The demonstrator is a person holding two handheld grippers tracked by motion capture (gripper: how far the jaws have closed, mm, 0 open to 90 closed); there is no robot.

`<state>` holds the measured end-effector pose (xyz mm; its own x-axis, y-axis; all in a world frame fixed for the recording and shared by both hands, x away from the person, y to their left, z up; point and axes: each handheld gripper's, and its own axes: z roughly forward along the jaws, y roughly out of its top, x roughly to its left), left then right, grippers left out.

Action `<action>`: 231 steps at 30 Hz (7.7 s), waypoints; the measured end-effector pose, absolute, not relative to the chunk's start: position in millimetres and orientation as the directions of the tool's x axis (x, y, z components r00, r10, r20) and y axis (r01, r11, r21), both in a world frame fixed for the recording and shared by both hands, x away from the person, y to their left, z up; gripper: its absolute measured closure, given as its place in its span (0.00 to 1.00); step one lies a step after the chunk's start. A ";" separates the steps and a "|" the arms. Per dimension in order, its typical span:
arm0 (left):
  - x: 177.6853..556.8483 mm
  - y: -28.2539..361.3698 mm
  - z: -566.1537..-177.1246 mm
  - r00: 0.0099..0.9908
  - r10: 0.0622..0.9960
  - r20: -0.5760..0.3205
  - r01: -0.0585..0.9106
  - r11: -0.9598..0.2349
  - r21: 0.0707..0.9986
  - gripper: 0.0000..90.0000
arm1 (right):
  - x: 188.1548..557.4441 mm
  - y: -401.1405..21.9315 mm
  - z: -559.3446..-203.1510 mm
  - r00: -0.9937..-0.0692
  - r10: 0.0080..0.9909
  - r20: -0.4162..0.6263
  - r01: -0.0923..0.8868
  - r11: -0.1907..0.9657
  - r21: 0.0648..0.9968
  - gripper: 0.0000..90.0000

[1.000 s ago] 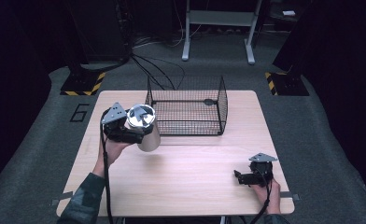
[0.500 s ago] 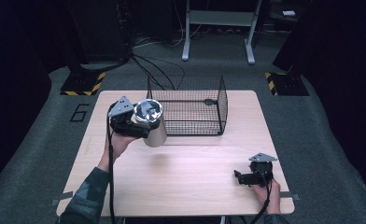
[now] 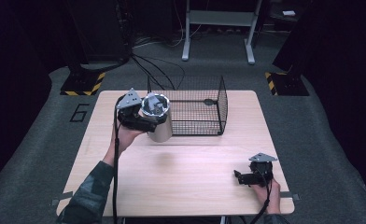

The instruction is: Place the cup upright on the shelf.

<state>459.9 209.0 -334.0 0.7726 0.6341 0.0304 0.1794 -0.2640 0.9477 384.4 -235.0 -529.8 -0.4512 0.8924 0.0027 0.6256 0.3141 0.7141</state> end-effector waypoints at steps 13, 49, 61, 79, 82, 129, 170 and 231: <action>472.5 192.8 -320.8 0.782 0.622 0.049 0.155 -0.270 0.950 0.04 | 384.4 -234.9 -529.9 -0.451 0.893 0.003 0.626 0.314 0.714 0.00; 527.9 159.9 -300.2 0.739 0.671 0.068 0.166 -0.279 0.946 0.04 | 384.8 -234.7 -529.9 -0.448 0.894 0.003 0.624 0.311 0.717 0.00; 552.3 148.5 -310.6 0.707 0.706 0.047 0.206 -0.270 0.941 0.04 | 385.0 -235.3 -529.6 -0.454 0.891 0.003 0.624 0.315 0.715 0.00; 580.8 132.6 -334.1 0.653 0.757 0.022 0.270 -0.260 0.927 0.04 | 385.5 -235.0 -529.9 -0.451 0.893 0.001 0.622 0.313 0.718 0.00; 585.1 130.9 -338.7 0.643 0.766 0.010 0.284 -0.251 0.925 0.04 | 385.6 -235.4 -529.8 -0.456 0.890 -0.003 0.619 0.319 0.717 0.00; 622.0 110.9 -399.5 0.569 0.821 -0.056 0.423 -0.234 0.875 0.04 | 385.5 -235.3 -529.7 -0.457 0.890 0.001 0.621 0.318 0.716 0.00; 608.7 105.4 -408.4 0.610 0.792 -0.020 0.405 -0.290 0.867 0.00 | 385.5 -235.0 -530.0 -0.454 0.891 -0.002 0.618 0.317 0.719 0.00; 416.4 248.4 -385.1 0.682 0.730 0.050 0.353 -0.388 0.851 0.00 | 384.6 -234.6 -529.9 -0.450 0.893 0.002 0.624 0.313 0.716 0.00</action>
<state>416.4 248.4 -385.1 0.6817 0.7299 0.0500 0.3531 -0.3881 0.8513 384.6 -234.6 -529.9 -0.4497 0.8932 0.0022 0.6242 0.3125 0.7160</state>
